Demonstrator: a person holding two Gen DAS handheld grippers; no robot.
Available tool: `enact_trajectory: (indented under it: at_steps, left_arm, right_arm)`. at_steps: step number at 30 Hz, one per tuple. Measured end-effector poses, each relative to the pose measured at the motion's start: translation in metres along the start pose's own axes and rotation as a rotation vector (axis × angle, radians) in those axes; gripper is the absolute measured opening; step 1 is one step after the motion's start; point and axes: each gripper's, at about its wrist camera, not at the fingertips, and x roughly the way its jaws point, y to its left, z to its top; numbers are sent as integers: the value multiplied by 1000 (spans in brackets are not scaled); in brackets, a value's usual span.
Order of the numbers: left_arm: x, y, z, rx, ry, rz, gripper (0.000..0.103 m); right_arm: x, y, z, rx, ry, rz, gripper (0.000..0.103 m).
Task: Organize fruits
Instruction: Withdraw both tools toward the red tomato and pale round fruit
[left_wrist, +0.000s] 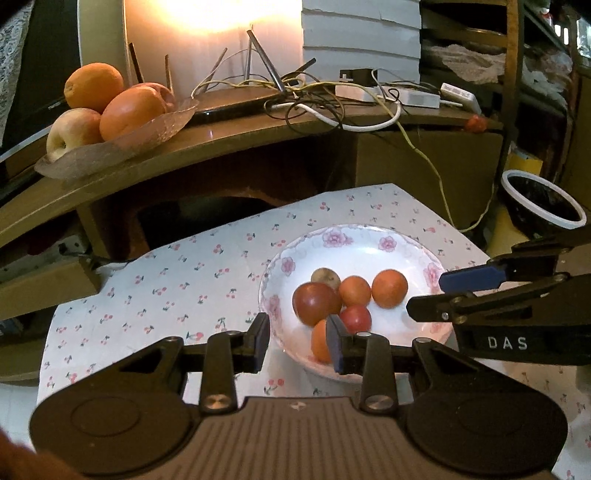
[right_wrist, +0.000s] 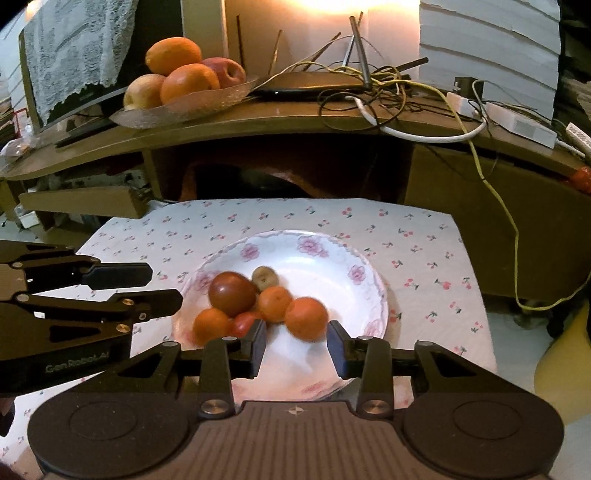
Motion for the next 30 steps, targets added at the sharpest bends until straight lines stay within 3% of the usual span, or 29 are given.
enact_trajectory:
  at_steps: [19, 30]
  left_arm:
    - [-26, 24, -48, 42, 110, -10, 43]
    - [-21, 29, -57, 49, 128, -41, 44]
  right_arm:
    - [2, 56, -34, -98, 91, 145, 42]
    - [28, 63, -40, -117, 132, 148, 41]
